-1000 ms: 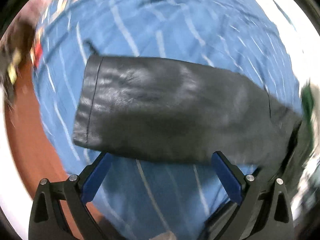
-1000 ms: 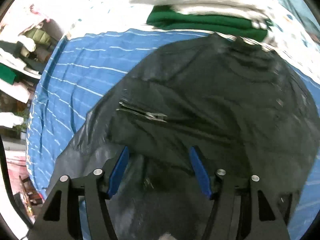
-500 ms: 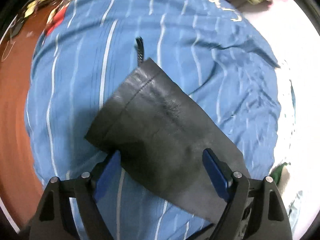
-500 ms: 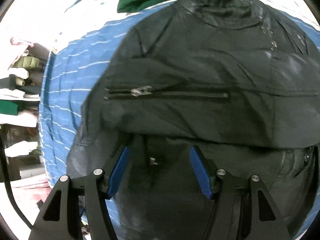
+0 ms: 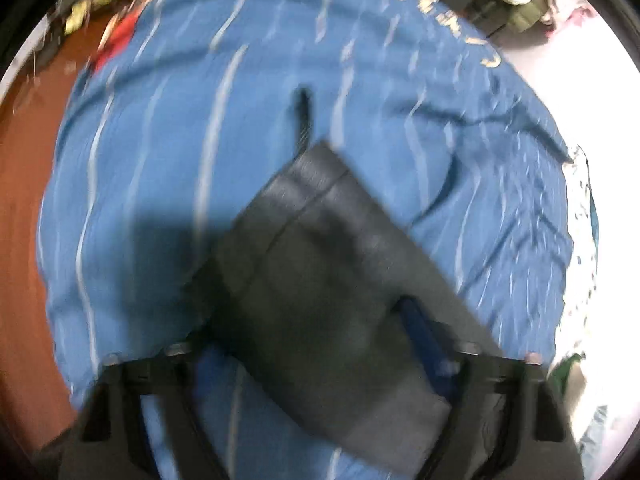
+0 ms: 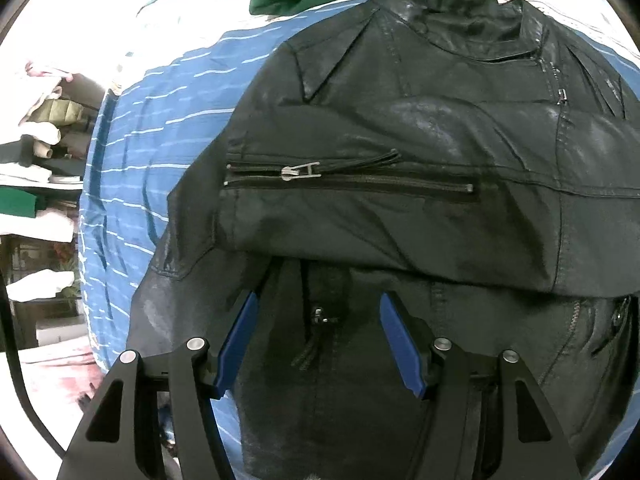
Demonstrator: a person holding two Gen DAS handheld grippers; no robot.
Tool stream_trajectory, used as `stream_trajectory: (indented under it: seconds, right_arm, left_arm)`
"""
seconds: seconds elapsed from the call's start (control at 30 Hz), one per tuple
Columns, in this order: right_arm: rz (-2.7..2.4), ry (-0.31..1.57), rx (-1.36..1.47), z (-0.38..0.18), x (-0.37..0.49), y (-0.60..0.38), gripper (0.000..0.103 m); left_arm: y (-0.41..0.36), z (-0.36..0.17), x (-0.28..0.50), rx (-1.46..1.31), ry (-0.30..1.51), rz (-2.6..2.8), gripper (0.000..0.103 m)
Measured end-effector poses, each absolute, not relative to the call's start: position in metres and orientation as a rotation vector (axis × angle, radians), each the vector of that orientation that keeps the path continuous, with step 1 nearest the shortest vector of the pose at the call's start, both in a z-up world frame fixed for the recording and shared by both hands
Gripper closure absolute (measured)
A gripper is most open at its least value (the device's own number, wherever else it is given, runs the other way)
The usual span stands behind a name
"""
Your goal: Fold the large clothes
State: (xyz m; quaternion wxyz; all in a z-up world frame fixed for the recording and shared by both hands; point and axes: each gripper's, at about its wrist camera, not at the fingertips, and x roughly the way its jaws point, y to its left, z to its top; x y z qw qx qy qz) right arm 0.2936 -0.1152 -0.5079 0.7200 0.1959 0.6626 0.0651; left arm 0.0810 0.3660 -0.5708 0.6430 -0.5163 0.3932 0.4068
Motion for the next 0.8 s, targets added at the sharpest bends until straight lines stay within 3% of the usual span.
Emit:
stream_trajectory:
  seconds: [0.03, 0.17, 0.2, 0.27, 0.33, 0.43, 0.53, 0.6, 0.63, 0.67, 0.8]
  right_arm:
    - [0.138, 1.463, 0.425, -0.508, 0.295, -0.116, 0.037]
    - [0.114, 1.424, 0.386, -0.502, 0.309, -0.113, 0.041]
    - [0.106, 1.409, 0.375, -0.5, 0.316, -0.11, 0.045]
    - [0.112, 1.393, 0.355, -0.503, 0.331, -0.102, 0.064]
    - [0.123, 1.406, 0.343, -0.517, 0.347, -0.089, 0.07]
    - [0.132, 1.532, 0.281, -0.561, 0.363, -0.061, 0.071]
    - [0.107, 1.534, 0.213, -0.552, 0.366, -0.054, 0.07]
    - [0.086, 1.506, 0.161, -0.534, 0.361, -0.058, 0.05]
    - [0.047, 1.493, 0.114, -0.527, 0.358, -0.061, 0.029]
    - [0.013, 1.47, 0.076, -0.518, 0.354, -0.066, 0.023]
    - [-0.074, 1.416, -0.054, -0.502, 0.342, -0.085, 0.023]
  left_arm:
    - [0.374, -0.568, 0.09, -1.133, 0.913, 0.926, 0.09]
    - [0.392, -0.546, 0.112, -1.028, 0.9, 0.874, 0.094]
    - [0.394, -0.535, 0.117, -0.998, 0.89, 0.848, 0.094]
    - [0.395, -0.518, 0.124, -0.944, 0.872, 0.809, 0.095]
    - [0.392, -0.503, 0.136, -0.877, 0.864, 0.776, 0.095]
    - [0.381, -0.483, 0.153, -0.771, 0.858, 0.742, 0.095]
    - [0.364, -0.457, 0.164, -0.649, 0.839, 0.726, 0.096]
    - [0.347, -0.436, 0.178, -0.545, 0.817, 0.706, 0.096]
    - [0.338, -0.426, 0.185, -0.49, 0.808, 0.695, 0.096]
    - [0.325, -0.413, 0.19, -0.428, 0.794, 0.681, 0.096]
    - [0.26, -0.372, 0.217, -0.2, 0.73, 0.6, 0.096]
